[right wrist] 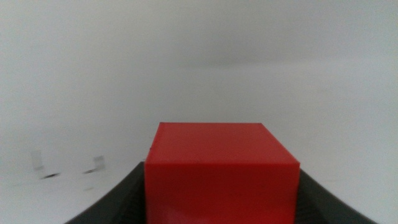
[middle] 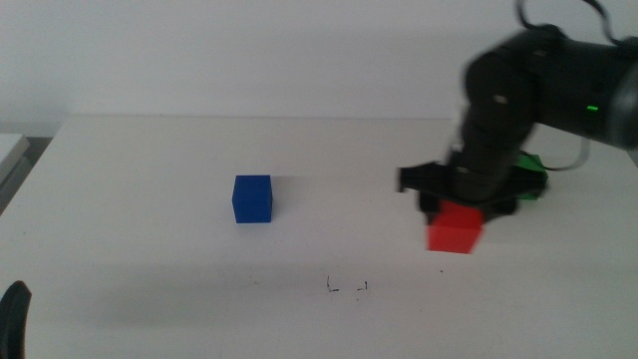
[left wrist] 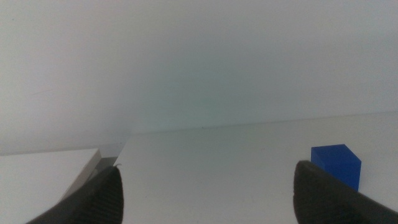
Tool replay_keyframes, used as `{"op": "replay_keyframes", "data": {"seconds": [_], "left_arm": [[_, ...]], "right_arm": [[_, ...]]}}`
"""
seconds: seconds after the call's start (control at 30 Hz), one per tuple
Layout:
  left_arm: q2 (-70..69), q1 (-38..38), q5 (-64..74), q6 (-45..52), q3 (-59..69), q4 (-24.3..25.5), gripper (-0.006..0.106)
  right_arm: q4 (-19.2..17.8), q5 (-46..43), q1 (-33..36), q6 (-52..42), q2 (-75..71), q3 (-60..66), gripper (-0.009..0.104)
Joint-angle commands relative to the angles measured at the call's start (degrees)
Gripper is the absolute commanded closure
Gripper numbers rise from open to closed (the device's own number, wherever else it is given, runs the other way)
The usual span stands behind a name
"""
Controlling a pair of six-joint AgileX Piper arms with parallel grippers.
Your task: Stack red cubes first, then green, then blue cubes in a specific spot.
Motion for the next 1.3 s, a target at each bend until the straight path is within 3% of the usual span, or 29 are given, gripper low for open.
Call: {"op": "replay_keyframes", "data": {"seconds": [0.0, 0.4, 0.8, 1.27], "left_arm": [[-0.21, -0.13, -0.41, -0.13, -0.03, 0.0, 0.007], [-0.21, -0.13, -0.41, -0.13, -0.03, 0.0, 0.007], [-0.21, -0.13, -0.41, -0.13, -0.03, 0.0, 0.007], [-0.21, -0.13, -0.41, -0.13, -0.03, 0.0, 0.007]], "right_arm": [[-0.45, 3.16, 3.07, 2.61, 2.2, -3.66, 0.082], [-0.56, 7.09, 11.98, 6.1, 15.03, -19.76, 0.082], [0.69, 4.81, 13.27, 8.14, 18.11, -20.14, 0.082], [-1.49, 4.71, 13.5, 9.42, 20.87, -20.03, 0.082]]}}
